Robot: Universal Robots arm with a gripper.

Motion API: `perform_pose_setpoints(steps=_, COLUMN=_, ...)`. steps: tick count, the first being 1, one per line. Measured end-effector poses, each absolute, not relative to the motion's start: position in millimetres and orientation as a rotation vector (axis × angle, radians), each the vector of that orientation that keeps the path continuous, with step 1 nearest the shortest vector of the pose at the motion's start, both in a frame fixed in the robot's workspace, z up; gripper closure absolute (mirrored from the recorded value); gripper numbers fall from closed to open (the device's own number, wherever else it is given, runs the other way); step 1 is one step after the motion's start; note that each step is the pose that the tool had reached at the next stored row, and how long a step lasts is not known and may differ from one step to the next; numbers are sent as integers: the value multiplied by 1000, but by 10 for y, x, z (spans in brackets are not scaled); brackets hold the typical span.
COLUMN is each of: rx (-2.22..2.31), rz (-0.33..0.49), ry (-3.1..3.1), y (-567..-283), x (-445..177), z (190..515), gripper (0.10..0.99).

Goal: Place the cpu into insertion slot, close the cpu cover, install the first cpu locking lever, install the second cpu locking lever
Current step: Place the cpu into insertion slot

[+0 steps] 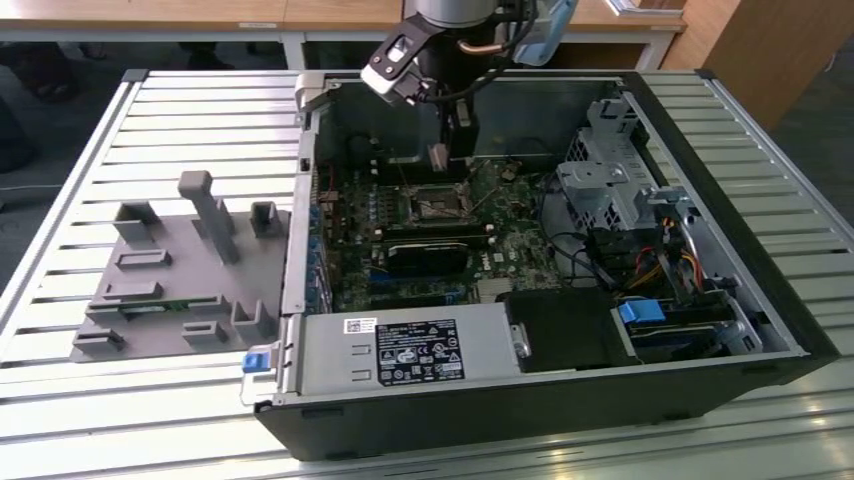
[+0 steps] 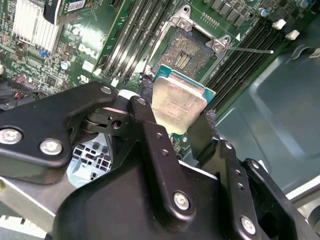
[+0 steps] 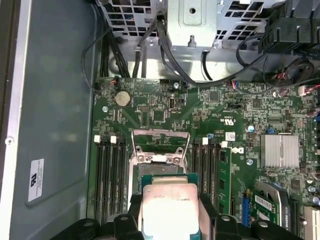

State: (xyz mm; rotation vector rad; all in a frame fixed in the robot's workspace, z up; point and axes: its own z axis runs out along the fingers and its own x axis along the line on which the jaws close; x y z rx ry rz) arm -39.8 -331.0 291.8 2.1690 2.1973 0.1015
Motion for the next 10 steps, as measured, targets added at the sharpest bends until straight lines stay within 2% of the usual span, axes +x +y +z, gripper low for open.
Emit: perform_pose_setpoints(steps=10, rx=2183, rz=98, ry=2180, y=-3292, x=-410, z=2776, gripper=557)
